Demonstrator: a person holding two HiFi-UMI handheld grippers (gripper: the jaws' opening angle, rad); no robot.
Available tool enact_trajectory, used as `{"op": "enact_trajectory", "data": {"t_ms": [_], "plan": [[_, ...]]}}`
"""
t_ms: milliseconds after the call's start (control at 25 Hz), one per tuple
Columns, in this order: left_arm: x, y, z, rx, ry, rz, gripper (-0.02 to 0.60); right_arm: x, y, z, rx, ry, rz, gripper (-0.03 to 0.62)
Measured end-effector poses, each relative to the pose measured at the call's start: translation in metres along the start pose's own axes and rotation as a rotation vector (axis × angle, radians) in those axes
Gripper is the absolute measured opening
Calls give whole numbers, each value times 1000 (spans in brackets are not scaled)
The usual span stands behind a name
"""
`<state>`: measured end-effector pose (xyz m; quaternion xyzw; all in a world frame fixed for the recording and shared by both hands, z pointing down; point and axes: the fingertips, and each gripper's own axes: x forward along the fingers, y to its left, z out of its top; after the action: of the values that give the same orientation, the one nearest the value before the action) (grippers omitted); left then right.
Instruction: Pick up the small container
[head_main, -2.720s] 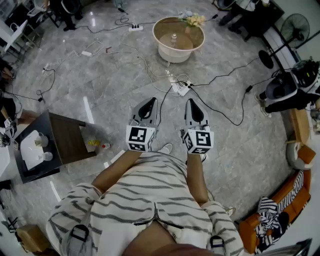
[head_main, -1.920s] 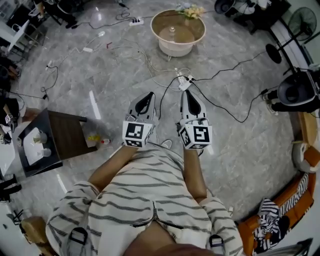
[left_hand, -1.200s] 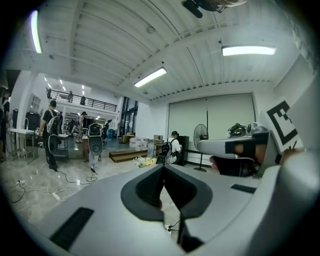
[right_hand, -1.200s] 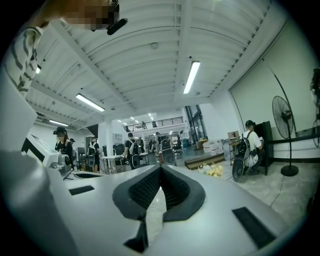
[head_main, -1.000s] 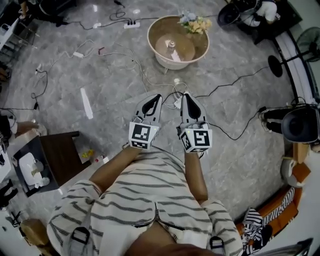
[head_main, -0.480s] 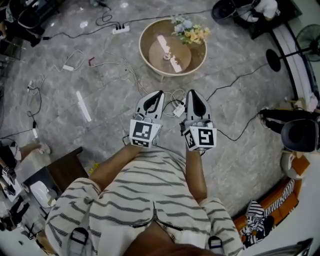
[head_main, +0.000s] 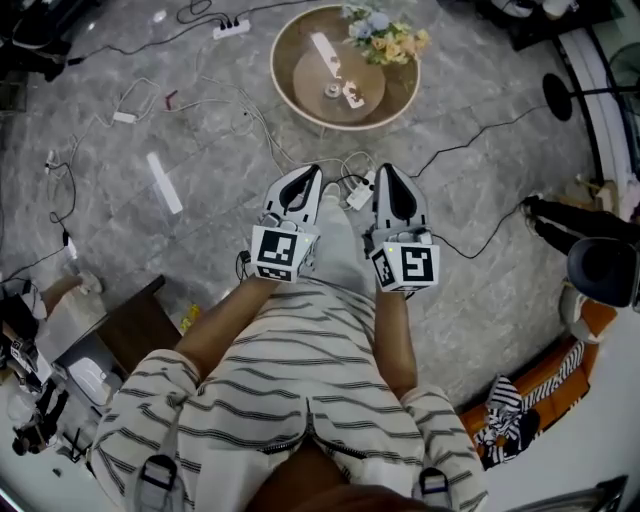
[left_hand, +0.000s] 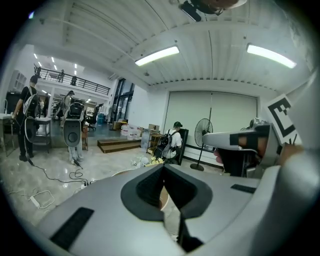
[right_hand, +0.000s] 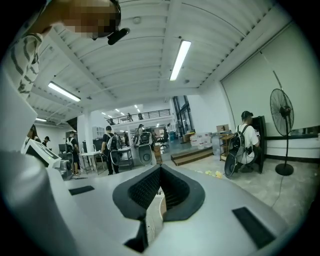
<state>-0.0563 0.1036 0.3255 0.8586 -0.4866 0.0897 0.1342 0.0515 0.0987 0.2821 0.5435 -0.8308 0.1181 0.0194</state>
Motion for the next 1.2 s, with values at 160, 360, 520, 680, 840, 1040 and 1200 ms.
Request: {"op": "enact_trajectory", "data": {"t_ms": [160,360,520,680,840,1040,1200], "plan": [[22,15,-5,5,12,30,-2,27,-11,-5,-35,9,32,10],[63,23,-6,23,32,43,-2,67,-34,-14,-25,38,65,9],[101,31,-20,22,65,67,-2,90,-55,-34,-15,77,91,9],[136,50,-34,-7,88,94,-2,119,-75,-54,-5,110,110,9],[156,63,-45,-18,89,136,-2,140,-88,-73,6,134,127,9],[172,76,-69,-37,109,166,-2,162,-98,-101,24,154,136,10],[190,90,-98,-50,129,171,-2,181,-103,-125,28,160,130,9]]}}
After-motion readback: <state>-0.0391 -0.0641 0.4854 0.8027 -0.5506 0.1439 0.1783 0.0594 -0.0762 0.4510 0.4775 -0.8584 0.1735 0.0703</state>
